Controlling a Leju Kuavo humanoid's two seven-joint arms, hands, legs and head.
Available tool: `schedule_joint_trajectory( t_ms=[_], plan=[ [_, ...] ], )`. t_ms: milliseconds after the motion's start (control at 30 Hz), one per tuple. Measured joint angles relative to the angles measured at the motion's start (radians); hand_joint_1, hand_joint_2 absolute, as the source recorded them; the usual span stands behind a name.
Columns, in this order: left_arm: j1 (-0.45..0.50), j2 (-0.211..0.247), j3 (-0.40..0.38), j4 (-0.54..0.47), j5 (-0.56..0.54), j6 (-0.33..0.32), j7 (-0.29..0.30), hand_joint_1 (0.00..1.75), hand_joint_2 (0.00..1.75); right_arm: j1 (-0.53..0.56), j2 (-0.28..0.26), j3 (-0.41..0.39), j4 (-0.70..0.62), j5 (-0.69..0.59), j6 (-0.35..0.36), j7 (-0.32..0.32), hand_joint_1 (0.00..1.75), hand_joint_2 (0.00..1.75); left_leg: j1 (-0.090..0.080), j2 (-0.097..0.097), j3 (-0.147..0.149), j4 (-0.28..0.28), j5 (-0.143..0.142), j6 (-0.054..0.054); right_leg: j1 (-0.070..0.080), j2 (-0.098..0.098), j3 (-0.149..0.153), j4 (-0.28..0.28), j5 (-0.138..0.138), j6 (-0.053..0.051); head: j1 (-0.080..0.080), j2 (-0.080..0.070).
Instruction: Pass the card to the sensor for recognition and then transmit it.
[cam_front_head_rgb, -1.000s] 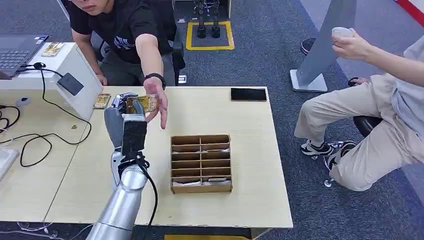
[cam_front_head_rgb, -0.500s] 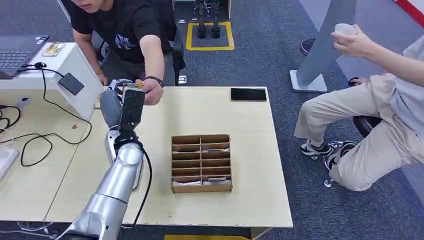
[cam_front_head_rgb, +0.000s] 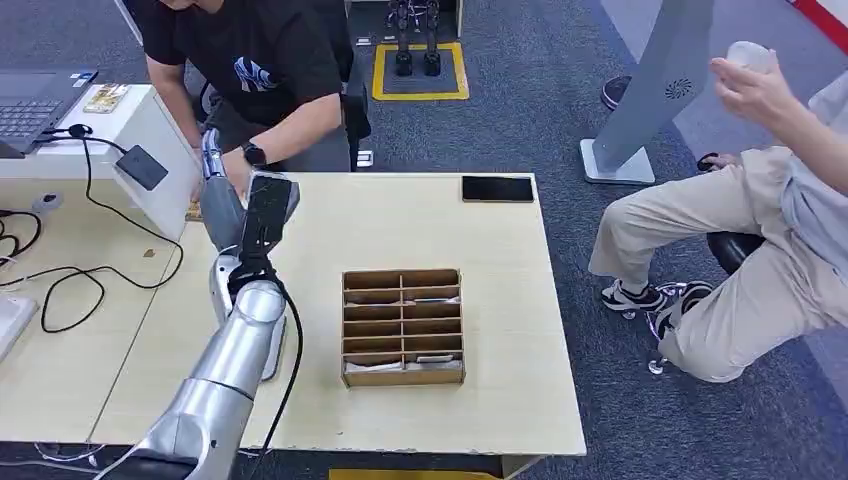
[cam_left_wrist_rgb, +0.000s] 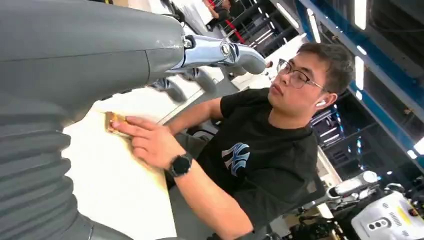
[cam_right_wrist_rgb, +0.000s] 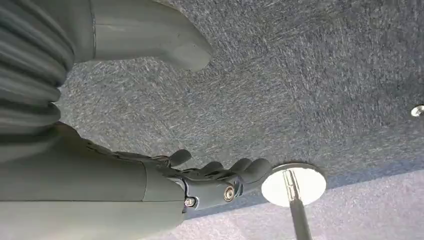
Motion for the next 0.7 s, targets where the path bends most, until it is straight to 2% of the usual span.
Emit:
schedule_joint_trajectory(
  t_ms=[200,267,333,433,567,633,700],
  plan=[
    [0.010,0.000,0.000,-0.029,-0.022,0.001,-0.025,0.00,1.75,0.000,0.000,0.000,0.000,0.000,0.000,0.000,0.00,1.75,0.000,0.000,0.000,0.000,0.000,0.000,0.000,0.000,0.000,0.000,0.000,0.000,0.000,0.000],
    [0.028,-0.010,0.012,-0.066,-0.075,0.001,-0.076,0.00,1.75,0.000,-0.001,0.000,0.000,0.000,0.000,0.000,0.00,1.75,0.000,0.000,0.000,0.000,0.000,0.000,0.000,0.000,0.000,0.000,0.000,0.000,0.000,0.000],
    [0.053,-0.028,0.035,-0.103,-0.078,0.001,-0.136,0.00,1.75,-0.001,-0.001,0.000,0.000,-0.003,0.000,0.000,0.00,1.75,0.000,0.000,0.000,0.000,0.000,0.000,0.000,0.000,0.000,0.000,0.000,0.000,0.000,0.000],
    [0.105,-0.056,0.043,-0.168,0.033,0.001,-0.214,0.00,1.75,0.000,-0.001,-0.001,-0.001,-0.036,0.000,0.000,0.00,1.75,0.000,0.000,0.000,0.000,-0.001,0.000,0.000,0.000,0.000,0.000,0.000,0.000,0.000,0.000],
    [0.180,-0.077,0.046,-0.252,0.177,0.001,-0.273,0.00,1.75,0.006,-0.001,-0.004,-0.006,-0.080,0.000,-0.005,0.00,1.75,0.000,0.000,0.000,0.000,-0.001,0.000,0.000,0.000,0.000,0.000,-0.001,0.000,0.000,0.000],
    [0.224,-0.078,0.044,-0.296,0.259,-0.018,-0.266,0.00,1.75,0.010,-0.001,-0.005,-0.008,-0.109,0.000,-0.008,0.00,1.75,0.000,0.000,0.000,0.000,-0.001,0.000,0.000,0.001,0.000,0.000,-0.001,0.000,0.000,0.000],
    [0.273,-0.075,0.031,-0.334,0.295,-0.011,-0.260,0.00,1.75,0.016,-0.001,-0.006,-0.011,-0.132,0.000,-0.009,0.00,1.75,0.000,0.001,0.000,0.000,-0.001,0.000,0.000,0.001,-0.001,0.000,-0.001,0.000,0.000,0.000]
  ],
)
